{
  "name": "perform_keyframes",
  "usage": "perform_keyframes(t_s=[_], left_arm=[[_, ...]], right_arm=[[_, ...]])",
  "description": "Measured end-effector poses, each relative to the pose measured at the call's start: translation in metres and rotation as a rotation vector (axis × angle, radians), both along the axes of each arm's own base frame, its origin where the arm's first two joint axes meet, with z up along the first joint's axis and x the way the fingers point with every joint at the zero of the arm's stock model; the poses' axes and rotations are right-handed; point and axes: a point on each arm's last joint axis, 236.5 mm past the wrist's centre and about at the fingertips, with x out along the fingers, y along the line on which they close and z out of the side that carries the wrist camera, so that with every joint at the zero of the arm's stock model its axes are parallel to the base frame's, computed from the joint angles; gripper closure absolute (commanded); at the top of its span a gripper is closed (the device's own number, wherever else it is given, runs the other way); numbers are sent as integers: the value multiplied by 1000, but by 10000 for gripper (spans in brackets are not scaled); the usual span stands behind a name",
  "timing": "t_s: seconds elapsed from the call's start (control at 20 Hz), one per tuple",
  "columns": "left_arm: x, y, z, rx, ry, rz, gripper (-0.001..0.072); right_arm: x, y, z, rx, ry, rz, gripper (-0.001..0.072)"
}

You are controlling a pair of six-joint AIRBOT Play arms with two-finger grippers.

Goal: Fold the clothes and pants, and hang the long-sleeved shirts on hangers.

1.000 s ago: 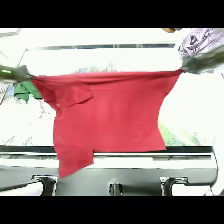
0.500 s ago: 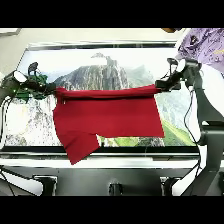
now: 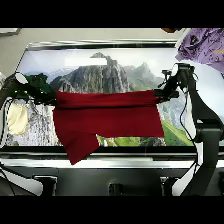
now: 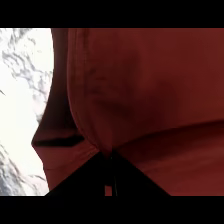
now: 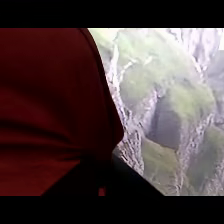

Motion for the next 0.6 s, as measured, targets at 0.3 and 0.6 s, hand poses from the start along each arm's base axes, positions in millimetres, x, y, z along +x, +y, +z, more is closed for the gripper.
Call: perform_keyframes(t_s=[0.3, 0.6], left_arm=[[-12, -8, -12, -10, 75, -4, 692], [-17, -13, -24, -13, 116, -11, 285]], right_arm=[[-12, 3, -10, 12, 67, -10, 682], [-21, 12, -12, 52, 110, -12, 358]])
